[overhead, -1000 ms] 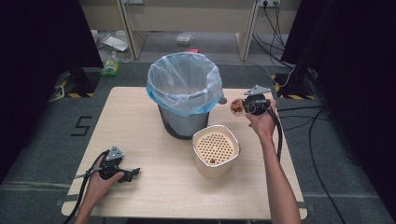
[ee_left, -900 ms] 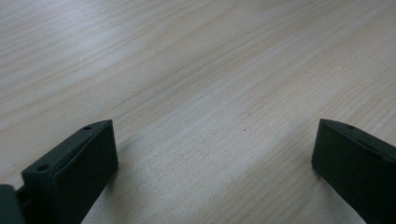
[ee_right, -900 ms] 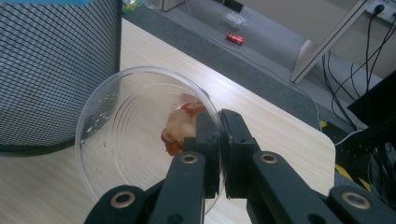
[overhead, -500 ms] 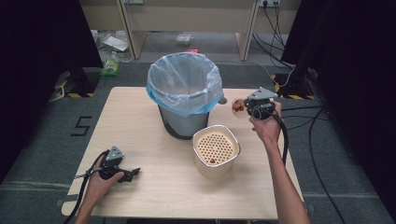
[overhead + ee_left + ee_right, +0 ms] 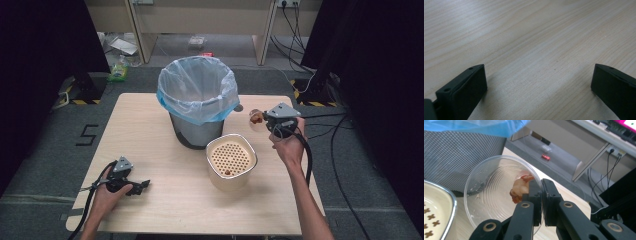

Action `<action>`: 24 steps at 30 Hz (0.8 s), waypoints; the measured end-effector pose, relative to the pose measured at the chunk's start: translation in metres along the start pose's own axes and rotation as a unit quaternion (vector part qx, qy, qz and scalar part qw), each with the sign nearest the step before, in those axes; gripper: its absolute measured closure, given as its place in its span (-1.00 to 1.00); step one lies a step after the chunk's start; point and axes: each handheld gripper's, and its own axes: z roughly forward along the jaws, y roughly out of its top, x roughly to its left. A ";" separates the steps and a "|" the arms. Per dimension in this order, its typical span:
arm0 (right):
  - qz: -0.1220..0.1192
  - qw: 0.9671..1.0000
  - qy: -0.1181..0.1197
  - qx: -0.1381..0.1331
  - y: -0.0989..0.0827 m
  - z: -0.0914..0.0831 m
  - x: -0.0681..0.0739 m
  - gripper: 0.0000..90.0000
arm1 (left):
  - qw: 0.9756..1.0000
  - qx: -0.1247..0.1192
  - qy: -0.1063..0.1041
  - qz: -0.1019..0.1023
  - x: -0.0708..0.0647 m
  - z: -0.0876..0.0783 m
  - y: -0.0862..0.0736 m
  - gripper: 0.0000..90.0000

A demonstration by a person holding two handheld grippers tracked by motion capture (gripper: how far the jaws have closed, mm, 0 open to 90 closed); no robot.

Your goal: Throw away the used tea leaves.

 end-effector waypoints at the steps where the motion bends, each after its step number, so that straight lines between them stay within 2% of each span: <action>1: -0.004 1.000 -0.001 -0.003 0.001 -0.002 0.002 0.93 | 1.000 0.000 0.000 0.000 0.000 0.000 0.000 -1.00; 2: -0.015 1.000 -0.003 -0.015 0.003 -0.006 0.008 0.93 | 1.000 0.000 0.000 0.000 0.000 0.000 0.000 -1.00; 9: -0.044 0.998 -0.017 -0.048 0.008 -0.018 0.027 0.93 | 1.000 0.000 0.000 0.000 0.000 0.000 0.000 -1.00; 10: -0.050 0.997 -0.024 -0.055 0.008 -0.020 0.030 0.93 | 1.000 0.000 0.000 0.000 0.000 0.000 0.000 -1.00; 11: -0.068 0.995 -0.038 -0.068 0.008 -0.024 0.038 0.93 | 1.000 0.000 0.000 0.000 0.000 0.000 0.000 -1.00; 13: -0.080 0.992 -0.049 -0.083 0.006 -0.025 0.046 0.93 | 1.000 0.000 0.000 0.000 0.000 0.000 0.000 -1.00; 14: -0.080 0.992 -0.049 -0.083 0.006 -0.025 0.046 0.93 | 1.000 0.000 0.000 0.000 0.000 0.000 0.000 -1.00; 15: -0.094 0.989 -0.061 -0.099 0.002 -0.026 0.054 0.93 | 1.000 0.000 0.000 0.000 0.000 0.000 0.000 -1.00; 16: -0.094 0.989 -0.061 -0.099 0.002 -0.026 0.054 0.93 | 1.000 0.000 0.000 0.000 0.000 0.000 0.000 -1.00; 18: -0.125 0.982 -0.086 -0.113 -0.004 -0.027 0.067 0.94 | 1.000 0.000 0.000 0.000 0.000 0.000 0.000 -1.00; 19: -0.125 0.982 -0.086 -0.113 -0.004 -0.027 0.067 0.94 | 1.000 0.000 0.000 0.000 0.000 0.000 0.000 -1.00; 21: -0.145 0.976 -0.104 -0.127 -0.008 -0.028 0.074 0.94 | 1.000 0.000 0.000 0.000 0.000 0.000 0.000 -1.00; 22: -0.165 0.970 -0.115 -0.139 -0.009 -0.029 0.078 0.94 | 1.000 0.000 0.000 0.000 0.000 0.000 0.000 -1.00; 24: -0.168 0.966 -0.123 -0.152 -0.009 -0.031 0.082 0.94 | 1.000 0.000 0.000 0.000 0.000 0.000 0.000 -1.00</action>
